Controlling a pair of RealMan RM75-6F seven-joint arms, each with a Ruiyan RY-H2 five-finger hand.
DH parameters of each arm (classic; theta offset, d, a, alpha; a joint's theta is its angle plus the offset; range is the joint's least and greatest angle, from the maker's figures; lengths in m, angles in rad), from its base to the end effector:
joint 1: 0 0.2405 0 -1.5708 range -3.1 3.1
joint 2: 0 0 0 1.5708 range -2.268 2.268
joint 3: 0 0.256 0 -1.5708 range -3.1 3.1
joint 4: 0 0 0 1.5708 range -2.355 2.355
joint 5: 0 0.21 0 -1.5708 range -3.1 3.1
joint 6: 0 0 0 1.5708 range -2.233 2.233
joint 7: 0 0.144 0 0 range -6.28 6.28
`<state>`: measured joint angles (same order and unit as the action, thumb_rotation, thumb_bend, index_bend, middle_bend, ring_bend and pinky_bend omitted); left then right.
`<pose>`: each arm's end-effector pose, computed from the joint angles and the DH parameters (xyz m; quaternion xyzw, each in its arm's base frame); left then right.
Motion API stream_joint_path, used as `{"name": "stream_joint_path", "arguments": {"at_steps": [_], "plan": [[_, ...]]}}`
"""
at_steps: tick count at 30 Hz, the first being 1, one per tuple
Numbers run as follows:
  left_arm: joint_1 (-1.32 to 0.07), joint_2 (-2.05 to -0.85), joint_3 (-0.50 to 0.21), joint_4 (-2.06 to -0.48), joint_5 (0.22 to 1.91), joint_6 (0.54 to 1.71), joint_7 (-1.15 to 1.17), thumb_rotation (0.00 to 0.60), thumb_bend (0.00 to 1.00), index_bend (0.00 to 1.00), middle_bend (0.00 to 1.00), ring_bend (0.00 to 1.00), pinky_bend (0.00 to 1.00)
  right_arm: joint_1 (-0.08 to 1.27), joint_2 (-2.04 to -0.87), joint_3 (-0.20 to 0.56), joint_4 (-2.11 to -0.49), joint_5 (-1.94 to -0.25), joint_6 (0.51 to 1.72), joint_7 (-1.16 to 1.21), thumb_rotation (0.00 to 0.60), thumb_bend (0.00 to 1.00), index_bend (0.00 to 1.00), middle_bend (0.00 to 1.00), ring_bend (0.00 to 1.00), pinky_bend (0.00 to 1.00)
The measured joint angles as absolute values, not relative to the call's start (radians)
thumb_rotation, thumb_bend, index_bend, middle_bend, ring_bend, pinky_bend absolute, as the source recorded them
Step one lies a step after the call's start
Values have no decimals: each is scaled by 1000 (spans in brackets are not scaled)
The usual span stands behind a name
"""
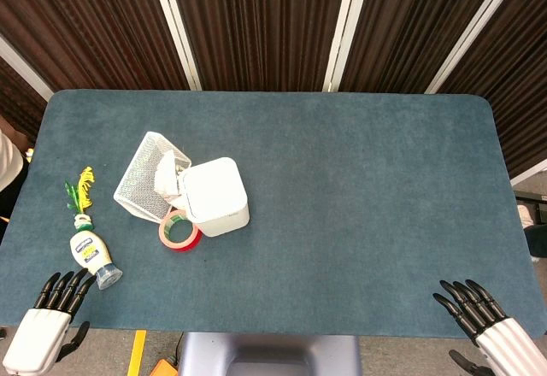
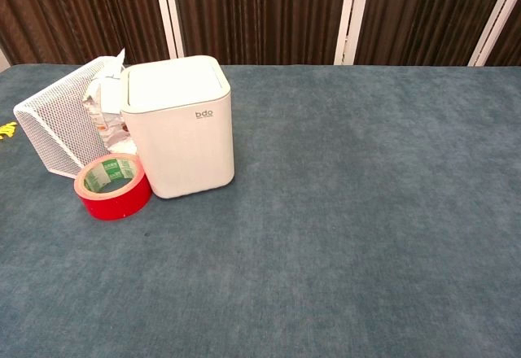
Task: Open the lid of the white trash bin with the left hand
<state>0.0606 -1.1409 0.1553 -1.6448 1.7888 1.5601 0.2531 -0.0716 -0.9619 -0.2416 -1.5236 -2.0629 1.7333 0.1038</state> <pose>-0.2912 0.0891 0.1206 -0.7016 -0.3451 -0.3186 0.5358 -0.2894 -0.0557 0.1780 0.7378 -0.3475 0.3922 0.4255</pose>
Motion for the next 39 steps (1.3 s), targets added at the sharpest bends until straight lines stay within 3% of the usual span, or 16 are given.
{"name": "stream_joint_path", "arguments": {"at_steps": [5,8,10,11,14,16,18,20,24,27,32,39], "plan": [[56,-1142,156,-1649,1790,1552,247,600,423,0,0,0,67,-72,-962,-241,-1526,-2061,1731,99,600,312,0,0,0,0],[51,-1148,157,-1654,1809,1555,225,600,423,0,1,6,206,-75,-962,-240,-1527,-2057,1737,100,600,311,0,0,0,0],[41,-1158,148,-1661,1833,1564,225,600,425,0,61,79,372,-77,-962,-240,-1527,-2058,1740,99,600,311,0,0,0,0],[33,-1162,139,-1668,1844,1567,228,600,427,0,144,163,482,-77,-963,-240,-1526,-2058,1740,98,600,311,0,0,0,0],[3,-1171,111,-1713,1851,1560,219,600,437,0,540,529,849,-77,-964,-240,-1528,-2057,1736,94,600,312,0,0,0,0],[-27,-1173,94,-1768,1837,1532,195,600,444,0,779,754,981,-76,-965,-240,-1530,-2055,1731,90,600,311,0,0,0,0],[-62,-1167,81,-1837,1805,1474,164,600,447,0,917,885,1000,-76,-965,-240,-1532,-2054,1728,89,600,312,0,0,0,0],[-96,-1156,70,-1902,1760,1404,147,600,447,0,978,957,1000,-76,-964,-240,-1533,-2053,1729,89,600,311,0,0,0,0],[-196,-1123,27,-2047,1579,1198,155,600,446,0,1000,998,1000,-76,-961,-240,-1531,-2053,1733,96,600,312,0,0,0,0],[-272,-1121,-18,-2122,1412,1108,216,600,445,0,1000,1000,1000,-76,-958,-240,-1529,-2051,1738,105,600,312,0,0,0,0],[-392,-1157,-91,-2204,1134,1083,397,600,445,0,1000,1000,1000,-76,-952,-239,-1523,-2050,1748,125,600,311,0,0,0,0],[-553,-1246,-213,-2284,843,1158,602,600,446,0,1000,1000,1000,-77,-948,-239,-1518,-2049,1759,138,600,312,0,0,0,0]]}}
